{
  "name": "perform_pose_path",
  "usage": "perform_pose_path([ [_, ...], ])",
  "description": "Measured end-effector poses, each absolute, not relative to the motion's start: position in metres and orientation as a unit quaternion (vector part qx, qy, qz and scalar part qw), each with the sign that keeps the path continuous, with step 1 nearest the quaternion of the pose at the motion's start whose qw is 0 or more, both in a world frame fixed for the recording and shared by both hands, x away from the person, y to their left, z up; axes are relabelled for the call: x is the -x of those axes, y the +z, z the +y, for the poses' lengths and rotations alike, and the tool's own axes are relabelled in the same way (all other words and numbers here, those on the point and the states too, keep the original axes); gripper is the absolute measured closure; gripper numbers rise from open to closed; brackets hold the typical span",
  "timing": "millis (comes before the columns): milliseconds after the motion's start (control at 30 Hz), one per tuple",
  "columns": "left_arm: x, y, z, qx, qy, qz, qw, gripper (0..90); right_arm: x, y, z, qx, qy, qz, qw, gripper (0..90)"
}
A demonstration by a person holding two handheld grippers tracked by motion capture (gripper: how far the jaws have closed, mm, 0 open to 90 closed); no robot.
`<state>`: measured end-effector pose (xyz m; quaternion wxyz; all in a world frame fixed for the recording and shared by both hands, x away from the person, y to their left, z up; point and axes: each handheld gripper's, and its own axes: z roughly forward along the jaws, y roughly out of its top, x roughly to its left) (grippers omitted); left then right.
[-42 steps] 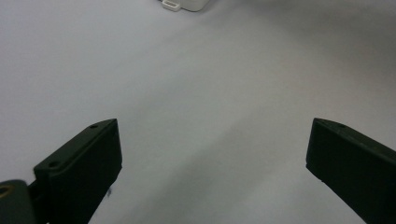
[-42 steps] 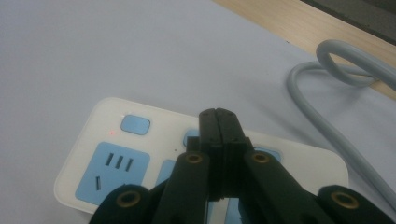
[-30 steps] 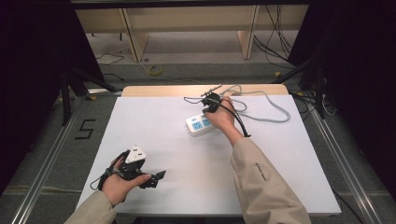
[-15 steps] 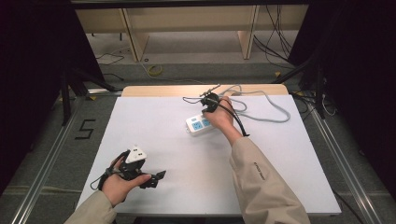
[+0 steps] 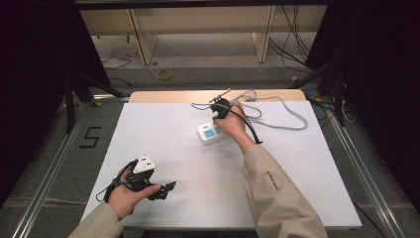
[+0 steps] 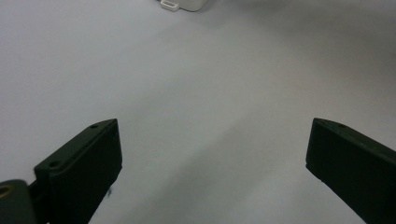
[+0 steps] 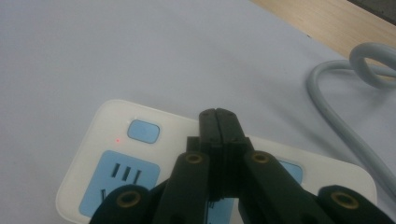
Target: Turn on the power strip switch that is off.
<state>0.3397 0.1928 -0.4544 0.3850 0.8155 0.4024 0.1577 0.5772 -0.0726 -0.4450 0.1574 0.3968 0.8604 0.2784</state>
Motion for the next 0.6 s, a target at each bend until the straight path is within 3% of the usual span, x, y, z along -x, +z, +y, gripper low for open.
perform_pose_path([
  [600, -0.3400, -0.4551, 0.1918, -0.816, 0.157, 0.402, 0.386, 3.4, -0.5771, -0.4457, -0.0713, -0.392, 0.263, 0.867, 0.161, 90.0],
])
